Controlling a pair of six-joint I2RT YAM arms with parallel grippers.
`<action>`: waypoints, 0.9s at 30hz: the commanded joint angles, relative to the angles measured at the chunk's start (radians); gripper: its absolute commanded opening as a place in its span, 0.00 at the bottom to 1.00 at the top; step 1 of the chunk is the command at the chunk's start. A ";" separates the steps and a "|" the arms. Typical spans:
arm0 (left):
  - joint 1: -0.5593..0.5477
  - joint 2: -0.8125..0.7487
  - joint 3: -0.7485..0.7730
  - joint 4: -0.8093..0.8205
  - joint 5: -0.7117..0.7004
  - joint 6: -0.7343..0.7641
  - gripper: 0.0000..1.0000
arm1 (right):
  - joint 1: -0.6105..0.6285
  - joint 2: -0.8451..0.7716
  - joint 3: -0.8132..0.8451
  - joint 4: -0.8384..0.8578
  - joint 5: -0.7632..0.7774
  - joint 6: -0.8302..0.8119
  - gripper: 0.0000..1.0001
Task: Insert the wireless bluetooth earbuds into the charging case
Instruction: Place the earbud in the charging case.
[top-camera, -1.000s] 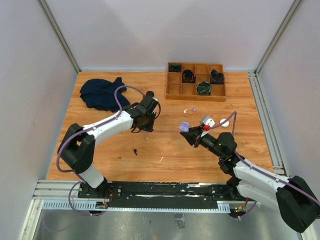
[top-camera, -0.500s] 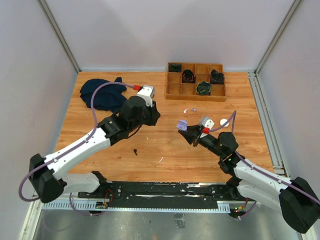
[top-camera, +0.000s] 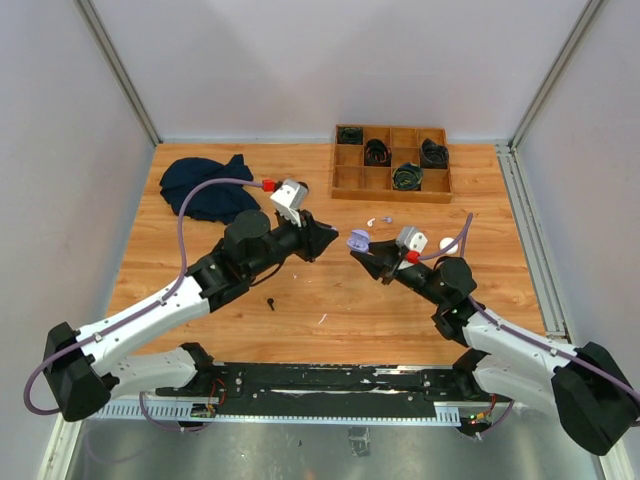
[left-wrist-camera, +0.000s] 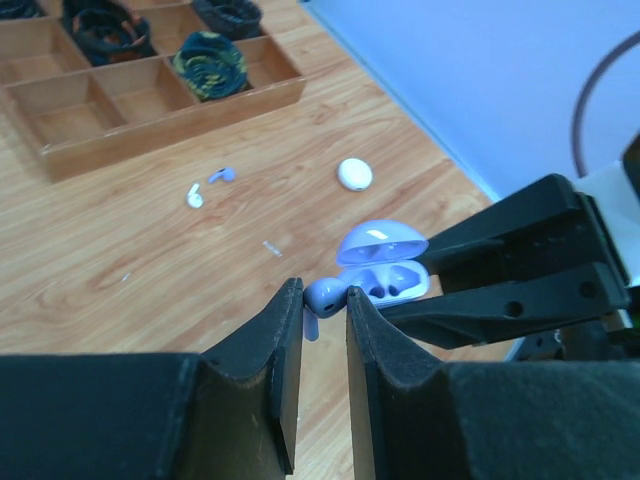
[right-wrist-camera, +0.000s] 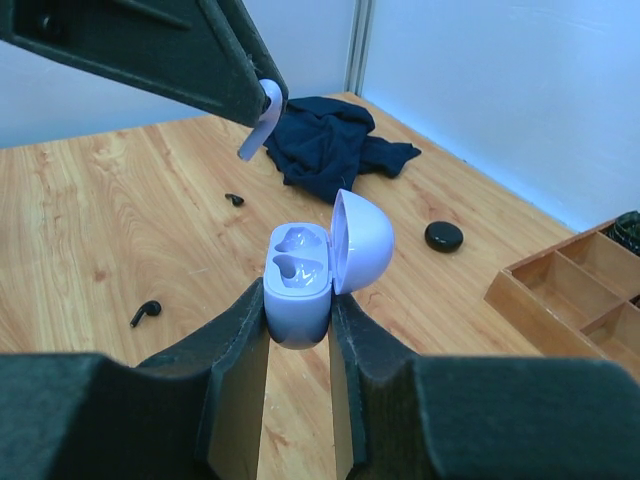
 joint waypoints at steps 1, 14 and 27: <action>-0.037 -0.022 -0.029 0.179 0.039 0.020 0.25 | 0.016 0.017 0.032 0.112 -0.034 -0.007 0.02; -0.102 0.036 -0.058 0.325 0.009 0.062 0.24 | 0.023 0.054 0.018 0.201 -0.051 0.012 0.02; -0.112 0.072 -0.092 0.367 -0.013 0.092 0.24 | 0.023 0.039 0.012 0.222 -0.050 0.027 0.01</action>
